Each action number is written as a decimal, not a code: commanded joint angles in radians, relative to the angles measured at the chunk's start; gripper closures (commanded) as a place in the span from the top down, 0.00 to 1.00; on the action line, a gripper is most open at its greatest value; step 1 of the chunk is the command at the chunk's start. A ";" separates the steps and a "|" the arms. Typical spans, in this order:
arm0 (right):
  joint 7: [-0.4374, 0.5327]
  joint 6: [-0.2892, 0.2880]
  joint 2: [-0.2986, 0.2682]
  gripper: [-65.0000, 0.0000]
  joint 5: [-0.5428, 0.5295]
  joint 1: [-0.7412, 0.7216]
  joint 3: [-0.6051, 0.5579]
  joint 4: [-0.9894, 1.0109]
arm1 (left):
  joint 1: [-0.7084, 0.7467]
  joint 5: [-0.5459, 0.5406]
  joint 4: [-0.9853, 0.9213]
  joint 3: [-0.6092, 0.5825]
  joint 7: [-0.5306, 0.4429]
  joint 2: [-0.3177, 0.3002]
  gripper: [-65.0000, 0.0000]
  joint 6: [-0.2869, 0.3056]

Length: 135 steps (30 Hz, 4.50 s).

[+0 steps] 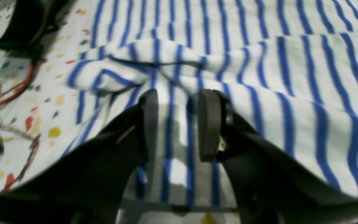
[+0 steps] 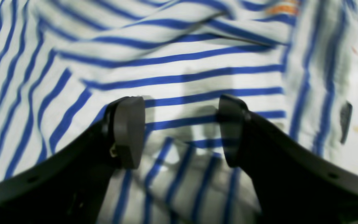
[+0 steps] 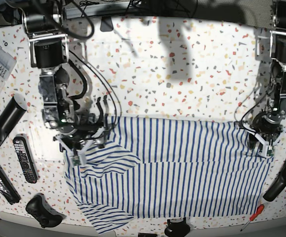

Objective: Layout the t-shirt on the table in an organized manner, then fold the t-shirt properly
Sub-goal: 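Pull the shirt toward the arms with both grippers, then release the shirt and move the left gripper to the hem corner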

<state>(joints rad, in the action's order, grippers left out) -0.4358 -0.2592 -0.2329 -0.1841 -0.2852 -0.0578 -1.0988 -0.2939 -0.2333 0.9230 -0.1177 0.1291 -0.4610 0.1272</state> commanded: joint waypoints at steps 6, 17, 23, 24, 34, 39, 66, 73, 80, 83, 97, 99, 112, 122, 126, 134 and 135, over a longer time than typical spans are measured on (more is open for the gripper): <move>0.025 -0.076 -0.008 0.56 0.031 -0.028 0.071 0.072 | -0.030 -0.005 -0.063 0.005 0.028 -0.004 0.29 -0.004; -0.087 -0.101 -0.019 0.56 0.129 -0.027 0.071 0.124 | -0.022 -0.004 -0.155 0.005 0.249 -0.007 0.29 0.071; -0.135 -0.101 -0.033 0.56 0.128 -0.023 0.071 0.077 | 0.055 -0.003 -0.073 0.005 0.252 -0.029 0.29 0.071; -0.135 -0.101 -0.034 0.56 0.128 -0.018 0.071 0.073 | 0.072 -0.003 -0.052 0.005 0.252 -0.034 0.29 0.071; -0.134 -0.101 -0.033 0.56 0.121 0.184 0.071 -0.127 | 0.175 -0.004 0.044 0.006 0.271 -0.052 0.29 0.070; -0.142 -0.100 -0.034 0.56 0.122 0.307 0.072 -0.251 | 0.240 -0.004 0.081 0.007 0.306 -0.053 0.29 0.063; -0.185 -0.100 -0.034 0.56 0.132 0.703 0.204 -0.613 | 0.808 0.022 0.676 0.224 0.372 -0.053 0.29 -0.011; -0.186 -0.101 -0.036 0.56 0.129 0.778 0.291 -0.669 | 0.918 0.023 0.840 0.224 0.373 -0.043 0.29 -0.011; -0.187 -0.100 -0.089 0.56 0.129 0.875 0.296 -0.714 | 0.998 0.023 0.933 0.224 0.371 -0.017 0.29 -0.012; -0.187 -0.100 -0.095 0.56 0.129 0.910 0.297 -0.731 | 0.997 0.023 0.938 0.224 0.370 -0.004 0.29 -0.012; -0.201 -0.100 -0.095 0.56 0.129 0.940 0.357 -0.777 | 0.998 0.074 0.999 0.224 0.372 -0.005 0.29 -0.012; -0.200 -0.100 -0.095 0.56 0.129 0.940 0.367 -0.777 | 0.998 0.087 1.012 0.224 0.372 -0.005 0.29 -0.012; -0.190 -0.100 -0.097 0.56 0.128 0.934 0.367 -0.853 | 0.953 0.087 0.983 0.224 0.326 -0.005 0.29 -0.011; -0.190 -0.100 -0.097 0.56 0.129 0.934 0.367 -0.900 | 0.790 0.160 0.848 0.224 0.304 -0.005 0.29 -0.011; -0.190 -0.100 -0.097 0.56 0.129 0.934 0.367 -0.900 | 0.741 0.166 0.857 0.224 0.320 -0.005 0.29 -0.011; -0.190 -0.100 -0.097 0.56 0.129 0.928 0.367 -0.900 | 0.669 0.165 0.850 0.224 0.279 -0.005 0.29 -0.011; -0.189 -0.100 -0.097 0.56 0.129 0.929 0.367 -0.900 | 0.666 0.165 0.849 0.224 0.288 -0.005 0.29 -0.011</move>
<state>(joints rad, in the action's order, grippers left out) -0.6415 -0.3630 -0.3187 -0.0528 0.6445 0.3031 -1.9785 0.3748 -0.0700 1.7603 0.0994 0.4297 -0.4541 0.1238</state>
